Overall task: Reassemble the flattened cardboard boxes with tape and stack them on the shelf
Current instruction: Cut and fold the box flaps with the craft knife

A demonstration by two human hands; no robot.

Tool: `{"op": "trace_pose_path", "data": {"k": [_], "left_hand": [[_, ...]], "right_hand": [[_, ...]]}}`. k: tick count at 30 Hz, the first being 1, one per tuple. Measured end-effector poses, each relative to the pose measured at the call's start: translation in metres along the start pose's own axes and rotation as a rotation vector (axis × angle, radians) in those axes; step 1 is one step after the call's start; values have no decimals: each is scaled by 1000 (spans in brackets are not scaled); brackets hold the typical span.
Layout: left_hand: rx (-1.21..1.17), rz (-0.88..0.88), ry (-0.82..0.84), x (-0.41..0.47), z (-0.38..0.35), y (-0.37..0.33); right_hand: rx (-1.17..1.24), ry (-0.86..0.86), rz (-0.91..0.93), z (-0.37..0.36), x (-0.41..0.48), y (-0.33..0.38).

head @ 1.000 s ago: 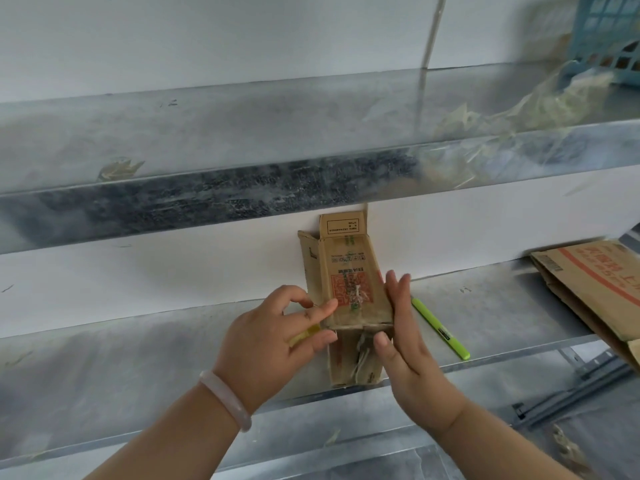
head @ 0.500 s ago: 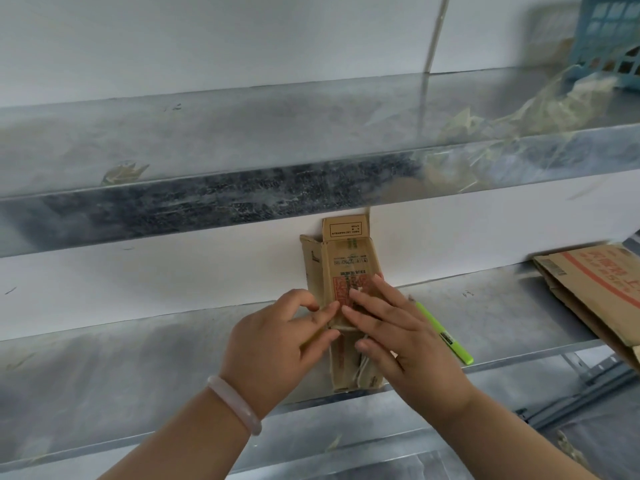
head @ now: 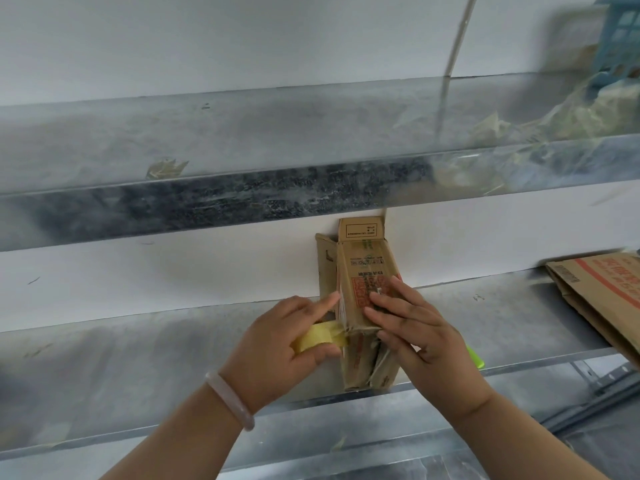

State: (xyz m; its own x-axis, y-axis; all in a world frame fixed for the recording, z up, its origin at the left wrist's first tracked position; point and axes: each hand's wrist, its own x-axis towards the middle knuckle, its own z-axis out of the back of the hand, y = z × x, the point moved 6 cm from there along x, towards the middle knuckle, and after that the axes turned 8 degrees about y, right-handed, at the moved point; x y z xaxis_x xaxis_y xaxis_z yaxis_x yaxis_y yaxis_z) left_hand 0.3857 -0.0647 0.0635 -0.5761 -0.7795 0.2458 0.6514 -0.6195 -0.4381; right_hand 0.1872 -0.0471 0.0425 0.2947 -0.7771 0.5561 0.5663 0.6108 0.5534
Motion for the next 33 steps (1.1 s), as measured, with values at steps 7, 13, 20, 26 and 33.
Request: {"op": "trace_pose_path", "data": {"k": [7, 13, 20, 26, 33], "left_hand": [[-13, 100, 74, -2, 4, 9], [202, 213, 249, 7, -5, 11], [178, 269, 218, 5, -10, 14], [-336, 251, -4, -10, -2, 24], [-333, 223, -31, -13, -5, 29]], "right_hand": [[-19, -9, -3, 0, -1, 0], [-38, 6, 4, -1, 0, 2], [-37, 1, 13, -1, -1, 1], [-15, -10, 14, -1, -2, 2], [-44, 4, 47, -1, 0, 3]]}}
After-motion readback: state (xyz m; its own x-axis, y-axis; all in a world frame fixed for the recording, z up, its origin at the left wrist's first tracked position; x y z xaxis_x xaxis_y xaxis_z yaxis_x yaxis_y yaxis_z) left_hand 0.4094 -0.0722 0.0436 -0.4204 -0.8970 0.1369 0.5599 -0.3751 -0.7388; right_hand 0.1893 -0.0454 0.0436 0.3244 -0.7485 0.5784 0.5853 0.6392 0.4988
